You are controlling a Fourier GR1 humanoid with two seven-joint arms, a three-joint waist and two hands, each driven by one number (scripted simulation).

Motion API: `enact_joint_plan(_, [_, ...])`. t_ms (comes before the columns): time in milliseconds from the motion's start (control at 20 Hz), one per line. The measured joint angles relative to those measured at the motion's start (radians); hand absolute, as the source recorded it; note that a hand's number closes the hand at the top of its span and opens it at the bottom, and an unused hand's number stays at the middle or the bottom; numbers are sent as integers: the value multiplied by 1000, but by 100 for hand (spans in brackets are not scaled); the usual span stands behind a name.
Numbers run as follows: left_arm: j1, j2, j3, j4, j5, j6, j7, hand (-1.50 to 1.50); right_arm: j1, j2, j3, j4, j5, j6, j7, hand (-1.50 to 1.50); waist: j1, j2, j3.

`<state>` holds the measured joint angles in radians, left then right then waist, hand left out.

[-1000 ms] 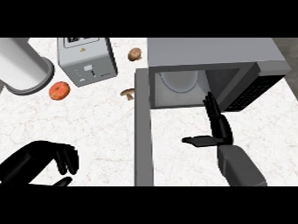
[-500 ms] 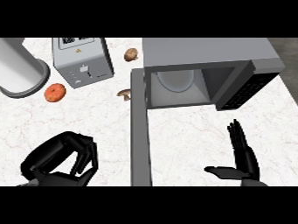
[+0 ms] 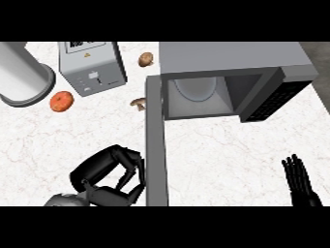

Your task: Pick up the milk, place it into the microwave and close the microwave

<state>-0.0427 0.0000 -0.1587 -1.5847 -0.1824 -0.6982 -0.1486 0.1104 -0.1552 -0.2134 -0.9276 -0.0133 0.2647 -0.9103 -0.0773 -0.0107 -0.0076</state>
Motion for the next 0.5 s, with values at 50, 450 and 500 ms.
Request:
enact_joint_plan(50, [0,0,-33,18,-15,26,-22,150,33,-6,1,-49,-17,11,7,-150,1,1,0])
enact_joint_plan(450, [-23,2,-330,155,-32,258,-75,150,236,-34,80,-422,-131,112,113,-150,5,5,2])
enact_joint_plan(500, [-36,2,-369,170,-26,302,-71,150,253,-35,89,-466,-148,122,129,-150,5,6,2])
